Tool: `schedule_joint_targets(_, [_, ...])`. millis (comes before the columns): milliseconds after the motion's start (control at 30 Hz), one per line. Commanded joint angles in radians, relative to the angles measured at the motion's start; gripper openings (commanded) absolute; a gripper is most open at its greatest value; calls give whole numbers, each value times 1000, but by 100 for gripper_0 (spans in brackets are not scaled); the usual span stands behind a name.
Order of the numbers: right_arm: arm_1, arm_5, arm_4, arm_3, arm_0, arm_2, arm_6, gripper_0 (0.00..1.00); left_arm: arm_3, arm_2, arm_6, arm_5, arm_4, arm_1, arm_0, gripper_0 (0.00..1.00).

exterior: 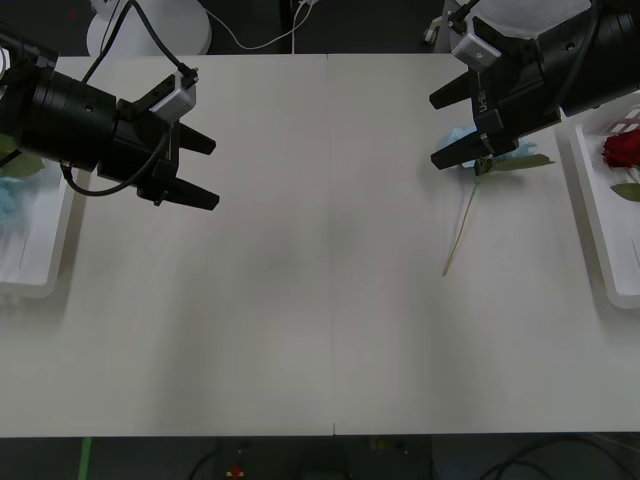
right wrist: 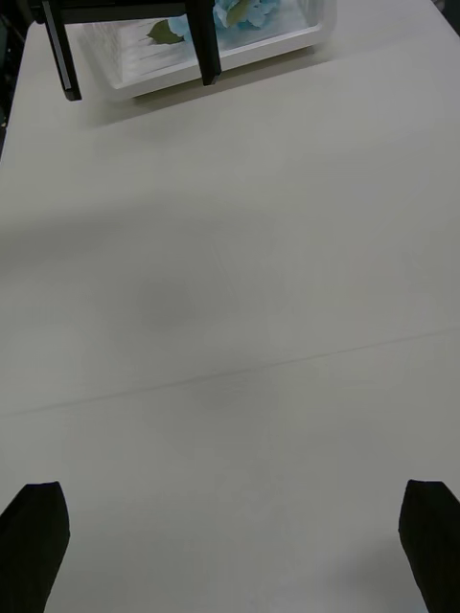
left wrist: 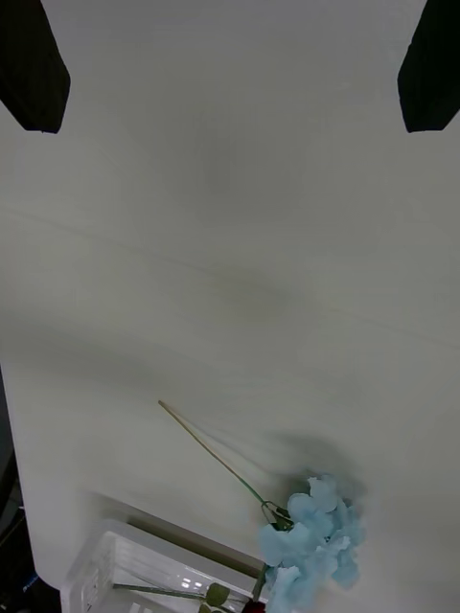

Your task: Put the red flowers into the right box and the blue flowers into the left box

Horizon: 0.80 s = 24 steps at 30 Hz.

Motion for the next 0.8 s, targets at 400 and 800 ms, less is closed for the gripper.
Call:
schedule_joint_targets(400, [13,-1,2,-9,86,29,7,100,-25,18,-68,9,15,-10,-53,100])
schedule_joint_targets(800, [10,61,66,-43,78,-92,7,100,-25,18,-68,9,15,-10,-53,100])
